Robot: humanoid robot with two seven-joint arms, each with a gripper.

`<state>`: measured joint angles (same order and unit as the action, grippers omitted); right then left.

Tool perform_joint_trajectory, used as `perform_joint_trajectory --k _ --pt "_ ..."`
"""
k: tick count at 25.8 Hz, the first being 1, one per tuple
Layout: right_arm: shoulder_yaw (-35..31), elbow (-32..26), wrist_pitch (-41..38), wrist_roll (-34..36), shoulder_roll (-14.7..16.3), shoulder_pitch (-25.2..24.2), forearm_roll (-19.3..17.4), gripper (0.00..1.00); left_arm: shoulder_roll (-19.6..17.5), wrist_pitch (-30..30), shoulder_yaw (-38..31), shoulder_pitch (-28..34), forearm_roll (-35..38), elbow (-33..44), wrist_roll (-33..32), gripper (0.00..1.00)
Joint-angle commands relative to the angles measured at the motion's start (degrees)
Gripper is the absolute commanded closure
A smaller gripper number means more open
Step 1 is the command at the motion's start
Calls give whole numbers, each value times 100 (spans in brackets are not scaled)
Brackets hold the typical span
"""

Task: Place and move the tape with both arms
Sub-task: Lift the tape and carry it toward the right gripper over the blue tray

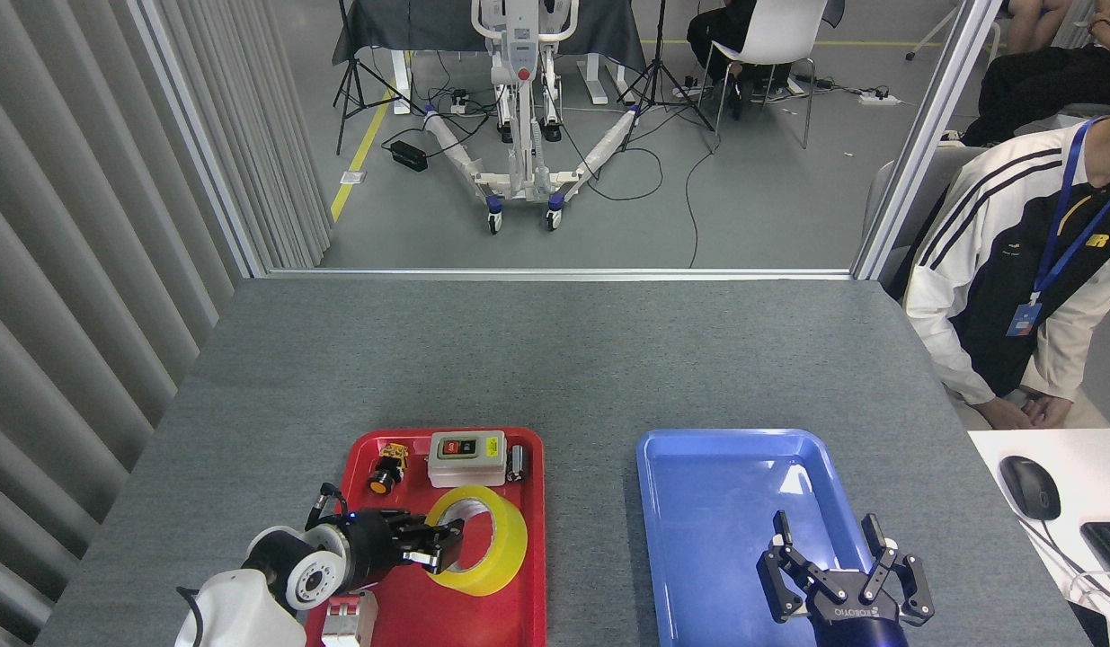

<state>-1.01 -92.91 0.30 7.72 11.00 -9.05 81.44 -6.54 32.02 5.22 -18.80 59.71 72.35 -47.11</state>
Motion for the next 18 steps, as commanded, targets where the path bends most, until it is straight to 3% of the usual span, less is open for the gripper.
perform_joint_trajectory --k 1,5,8,11,14,18 --pt "13 1 -12 2 8 0 12 0 22 1174 6 -238 -1198 -72 71 100" --pt "22 1 -232 10 17 -9 126 0 347 1298 120 -396 -2279 -635 80 100" --pt "-49 -105 -1524 221 87 -106 276 0 584 1298 630 -651 -2912 -1479 71 100" --pt "-286 -254 -3158 678 245 -255 284 1 874 1298 770 -924 -2930 -2050 44 100" --pt "-321 -272 -4441 687 307 -255 284 1 971 1298 770 -933 -2947 -2129 36 100" --pt "-268 -307 -4530 687 298 -246 293 1 962 1298 770 -933 -2956 -2129 36 100"
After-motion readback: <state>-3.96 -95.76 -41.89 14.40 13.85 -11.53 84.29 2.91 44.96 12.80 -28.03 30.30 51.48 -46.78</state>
